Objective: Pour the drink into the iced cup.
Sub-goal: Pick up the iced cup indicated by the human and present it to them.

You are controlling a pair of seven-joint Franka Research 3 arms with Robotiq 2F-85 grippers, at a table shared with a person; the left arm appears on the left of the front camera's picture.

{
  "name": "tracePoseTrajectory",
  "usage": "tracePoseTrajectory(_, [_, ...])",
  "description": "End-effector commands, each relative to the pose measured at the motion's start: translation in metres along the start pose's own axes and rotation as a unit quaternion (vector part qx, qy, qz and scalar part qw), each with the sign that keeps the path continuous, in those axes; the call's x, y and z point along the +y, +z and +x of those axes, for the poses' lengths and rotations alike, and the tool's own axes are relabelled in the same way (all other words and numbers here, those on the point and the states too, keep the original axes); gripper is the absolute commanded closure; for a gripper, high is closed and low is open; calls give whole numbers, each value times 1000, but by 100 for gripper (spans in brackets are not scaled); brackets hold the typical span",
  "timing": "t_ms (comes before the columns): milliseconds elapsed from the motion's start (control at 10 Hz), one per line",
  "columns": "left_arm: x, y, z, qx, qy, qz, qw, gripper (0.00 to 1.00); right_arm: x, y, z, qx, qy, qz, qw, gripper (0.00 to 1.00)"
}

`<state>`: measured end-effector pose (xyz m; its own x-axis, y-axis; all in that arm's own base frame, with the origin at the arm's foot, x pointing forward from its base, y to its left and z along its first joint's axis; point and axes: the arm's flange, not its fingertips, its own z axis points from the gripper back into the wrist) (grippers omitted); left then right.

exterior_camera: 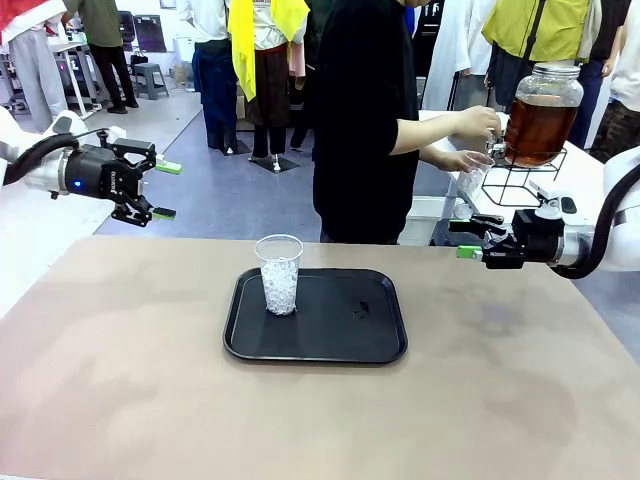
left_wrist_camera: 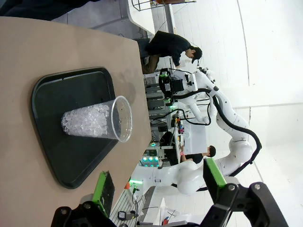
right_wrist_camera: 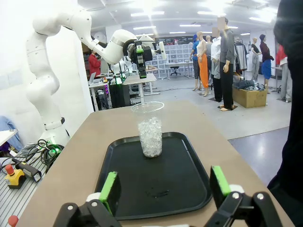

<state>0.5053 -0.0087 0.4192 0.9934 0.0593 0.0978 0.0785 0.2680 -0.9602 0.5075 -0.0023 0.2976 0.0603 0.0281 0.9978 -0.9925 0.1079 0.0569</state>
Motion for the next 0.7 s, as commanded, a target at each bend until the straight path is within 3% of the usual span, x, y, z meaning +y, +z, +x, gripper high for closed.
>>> tracePoseTrajectory(0, [-1, 0, -2, -1, -1, 1, 1000, 0, -1, 0, 3, 1, 2, -2, 1000, 0])
tracePoseTrajectory(600, [-1, 0, -2, -1, -1, 1, 1000, 0, -1, 0, 3, 1, 2, -2, 1000, 0])
